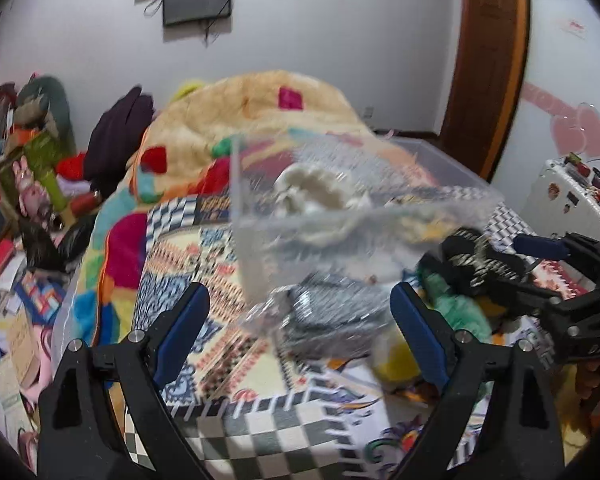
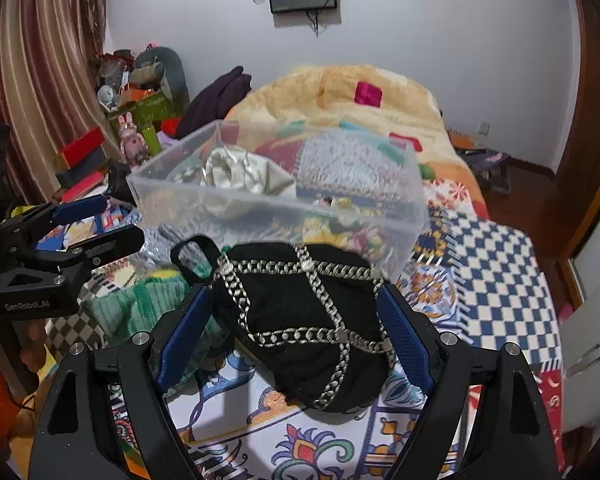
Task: Organize soft objects
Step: 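Grasp the black chain-trimmed bag with the right gripper while the left grasps the grey sock, then carry the black bag into the box with the right gripper while the left drops the grey sock in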
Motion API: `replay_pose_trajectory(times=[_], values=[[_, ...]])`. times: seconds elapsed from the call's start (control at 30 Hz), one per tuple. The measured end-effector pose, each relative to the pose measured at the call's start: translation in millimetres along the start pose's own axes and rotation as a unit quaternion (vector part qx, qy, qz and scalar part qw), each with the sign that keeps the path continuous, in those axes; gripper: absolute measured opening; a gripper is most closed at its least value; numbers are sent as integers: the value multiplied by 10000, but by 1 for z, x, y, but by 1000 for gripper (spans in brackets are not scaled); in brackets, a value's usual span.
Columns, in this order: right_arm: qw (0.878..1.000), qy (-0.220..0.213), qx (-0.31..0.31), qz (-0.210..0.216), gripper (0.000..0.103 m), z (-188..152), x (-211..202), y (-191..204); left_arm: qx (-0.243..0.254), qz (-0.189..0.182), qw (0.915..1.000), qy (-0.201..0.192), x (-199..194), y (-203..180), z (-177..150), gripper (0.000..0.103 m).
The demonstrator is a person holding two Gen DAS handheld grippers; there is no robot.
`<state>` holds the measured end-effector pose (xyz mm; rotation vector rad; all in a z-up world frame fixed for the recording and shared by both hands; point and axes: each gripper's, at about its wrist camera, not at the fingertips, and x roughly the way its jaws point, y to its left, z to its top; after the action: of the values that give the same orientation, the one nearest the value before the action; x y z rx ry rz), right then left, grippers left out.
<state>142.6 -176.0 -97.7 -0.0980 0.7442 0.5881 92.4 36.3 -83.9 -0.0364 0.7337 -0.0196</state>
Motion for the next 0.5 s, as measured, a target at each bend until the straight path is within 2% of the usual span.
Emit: replay_pose_trajectory(times=[0.1, 0.13, 0.3, 0.4, 0.47, 0.5], values=[[9999, 86, 9, 110, 79, -2, 4, 1, -137, -18, 9999, 97, 7, 9, -4, 93], [9999, 77, 21, 134, 70, -3, 5, 1, -182, -33, 9997, 152, 10, 10, -4, 93], [9999, 102, 3, 101, 44, -8, 4, 3, -286, -194, 9983, 469, 27, 10, -8, 91], [9998, 65, 74, 166, 39, -9, 0, 0, -311, -325, 9975, 547, 29, 9, -8, 83], [9996, 21, 148, 219, 38, -8, -3, -3, -259, -345, 9976, 547, 31, 6, -8, 75], [9995, 8, 193, 256, 38, -8, -5, -5, -230, -392, 9975, 541, 31, 4, -8, 67]])
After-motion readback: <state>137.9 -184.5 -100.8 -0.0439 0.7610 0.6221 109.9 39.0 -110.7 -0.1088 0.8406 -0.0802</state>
